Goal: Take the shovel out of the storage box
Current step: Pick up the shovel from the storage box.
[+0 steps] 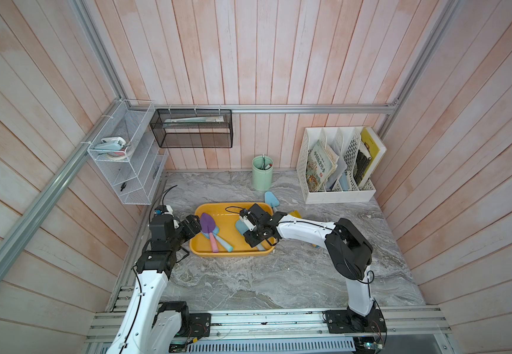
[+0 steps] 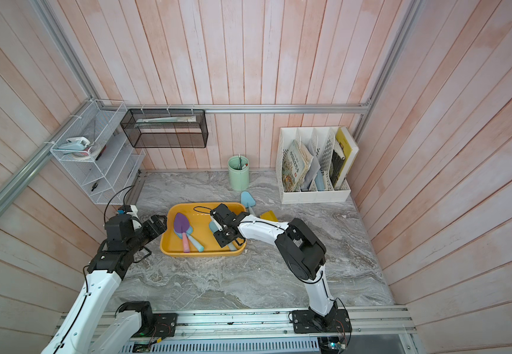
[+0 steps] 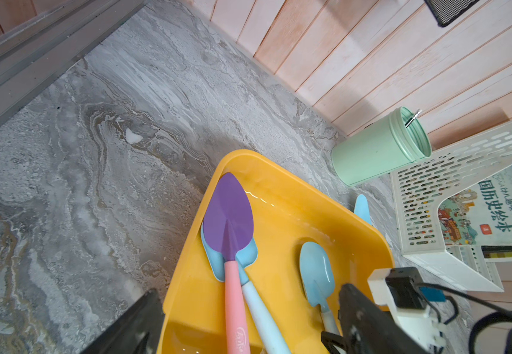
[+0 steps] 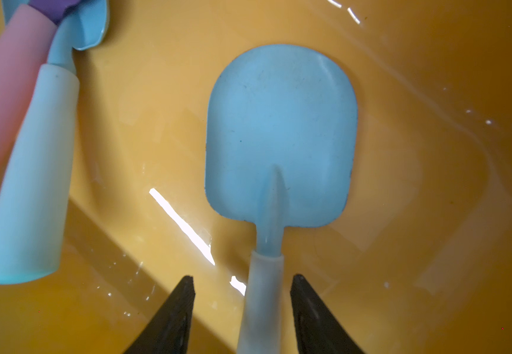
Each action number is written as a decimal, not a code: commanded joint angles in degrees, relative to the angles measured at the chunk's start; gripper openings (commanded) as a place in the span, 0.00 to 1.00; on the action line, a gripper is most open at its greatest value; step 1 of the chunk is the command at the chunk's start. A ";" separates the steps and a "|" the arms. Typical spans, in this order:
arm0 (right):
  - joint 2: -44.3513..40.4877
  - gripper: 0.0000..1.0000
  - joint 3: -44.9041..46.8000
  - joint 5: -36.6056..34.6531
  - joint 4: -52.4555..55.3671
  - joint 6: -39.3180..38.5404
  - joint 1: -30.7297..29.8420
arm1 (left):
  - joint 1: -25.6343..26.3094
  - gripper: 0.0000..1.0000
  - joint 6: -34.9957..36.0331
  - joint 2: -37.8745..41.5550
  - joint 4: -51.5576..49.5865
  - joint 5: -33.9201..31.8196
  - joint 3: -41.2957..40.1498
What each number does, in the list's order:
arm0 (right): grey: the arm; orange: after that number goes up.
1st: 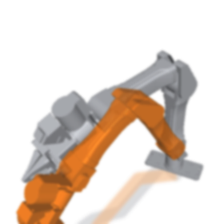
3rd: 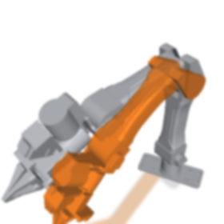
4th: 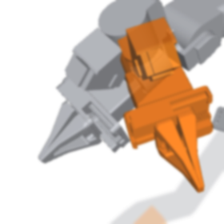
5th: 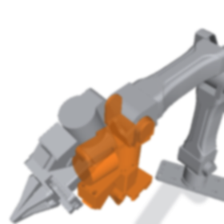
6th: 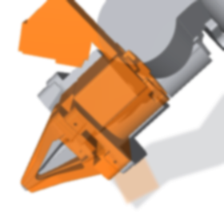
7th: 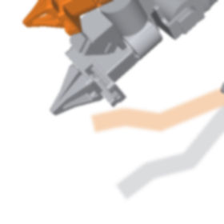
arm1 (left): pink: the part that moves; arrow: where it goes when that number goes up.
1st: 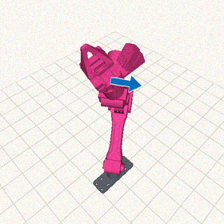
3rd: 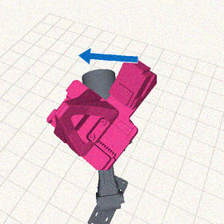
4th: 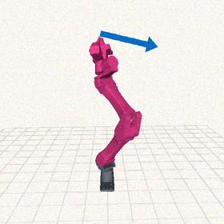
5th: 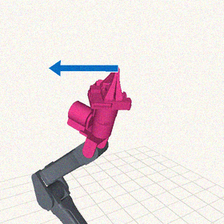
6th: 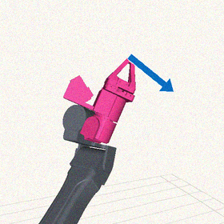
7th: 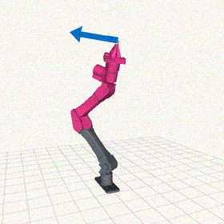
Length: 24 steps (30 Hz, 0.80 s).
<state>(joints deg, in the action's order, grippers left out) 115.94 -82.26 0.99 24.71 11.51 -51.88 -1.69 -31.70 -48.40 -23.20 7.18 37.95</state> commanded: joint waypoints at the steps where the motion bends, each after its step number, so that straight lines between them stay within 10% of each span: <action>1: 1.94 0.52 0.25 -1.01 2.57 -0.24 -0.24 | 0.19 0.93 0.68 -0.18 0.02 -0.68 -0.60; 7: 4.31 0.48 0.86 -2.18 2.88 0.45 -0.40 | 0.15 0.93 0.63 -0.36 0.03 -0.85 -0.60; 18: 0.22 0.00 -1.40 -6.14 0.13 1.83 -0.20 | 0.18 0.93 0.68 -0.28 -0.32 -0.96 -0.49; 24: -14.11 0.00 1.83 -8.69 -4.94 3.94 3.74 | 0.16 0.93 0.70 -0.11 -0.50 -1.19 -0.36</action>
<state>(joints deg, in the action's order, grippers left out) 111.33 -81.23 -4.78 23.90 13.54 -50.72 -1.69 -31.70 -48.69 -23.20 6.96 37.89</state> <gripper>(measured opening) 0.216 0.927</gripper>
